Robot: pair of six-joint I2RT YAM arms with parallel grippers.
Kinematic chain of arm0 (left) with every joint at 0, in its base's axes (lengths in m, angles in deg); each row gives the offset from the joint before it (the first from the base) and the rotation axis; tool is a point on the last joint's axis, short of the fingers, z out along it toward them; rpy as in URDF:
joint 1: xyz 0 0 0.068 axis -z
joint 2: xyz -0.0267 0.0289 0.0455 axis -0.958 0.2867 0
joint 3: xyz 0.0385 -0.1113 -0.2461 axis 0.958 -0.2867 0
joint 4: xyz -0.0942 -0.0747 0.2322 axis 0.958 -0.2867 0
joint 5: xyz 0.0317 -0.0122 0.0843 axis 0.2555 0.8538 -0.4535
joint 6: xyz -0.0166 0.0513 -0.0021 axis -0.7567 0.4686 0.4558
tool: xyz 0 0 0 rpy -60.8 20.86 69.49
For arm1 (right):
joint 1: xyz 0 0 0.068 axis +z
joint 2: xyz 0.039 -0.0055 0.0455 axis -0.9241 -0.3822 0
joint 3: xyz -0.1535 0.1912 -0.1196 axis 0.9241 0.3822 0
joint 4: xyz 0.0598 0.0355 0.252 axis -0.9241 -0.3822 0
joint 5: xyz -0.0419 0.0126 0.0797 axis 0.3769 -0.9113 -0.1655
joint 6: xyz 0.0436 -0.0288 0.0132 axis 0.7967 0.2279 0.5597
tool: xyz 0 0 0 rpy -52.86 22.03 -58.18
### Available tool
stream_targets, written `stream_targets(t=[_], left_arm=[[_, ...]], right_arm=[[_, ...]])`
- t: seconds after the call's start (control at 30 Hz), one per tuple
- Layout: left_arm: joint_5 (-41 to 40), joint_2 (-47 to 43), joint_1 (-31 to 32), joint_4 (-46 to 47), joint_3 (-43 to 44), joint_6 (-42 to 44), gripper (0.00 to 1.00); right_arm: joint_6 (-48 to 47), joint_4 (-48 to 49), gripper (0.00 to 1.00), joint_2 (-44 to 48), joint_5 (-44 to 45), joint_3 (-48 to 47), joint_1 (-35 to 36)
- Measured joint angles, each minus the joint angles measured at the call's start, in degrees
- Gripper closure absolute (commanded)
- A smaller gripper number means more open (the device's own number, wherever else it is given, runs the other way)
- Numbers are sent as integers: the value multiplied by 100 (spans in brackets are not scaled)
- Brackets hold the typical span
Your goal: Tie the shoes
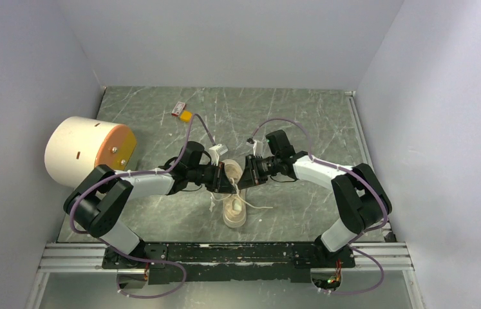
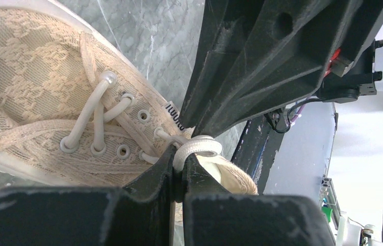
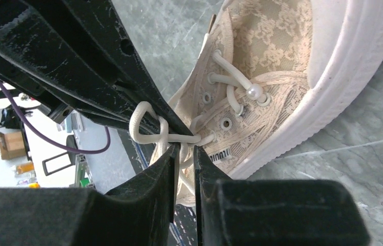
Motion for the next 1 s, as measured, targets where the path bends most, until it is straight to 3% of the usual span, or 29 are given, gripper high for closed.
stream_targets(t=[0.77, 0.83, 0.93, 1.0], left_arm=[[22, 0, 0, -28, 0, -4, 95], [22, 0, 0, -35, -2, -7, 95], [11, 0, -11, -76, -4, -4, 95], [13, 0, -26, -111, -11, -2, 95]], right_arm=[[260, 584, 76, -166, -413, 210, 44], [306, 673, 81, -177, -428, 249, 44], [433, 833, 100, -251, -531, 273, 44], [492, 918, 100, -286, -560, 293, 44]])
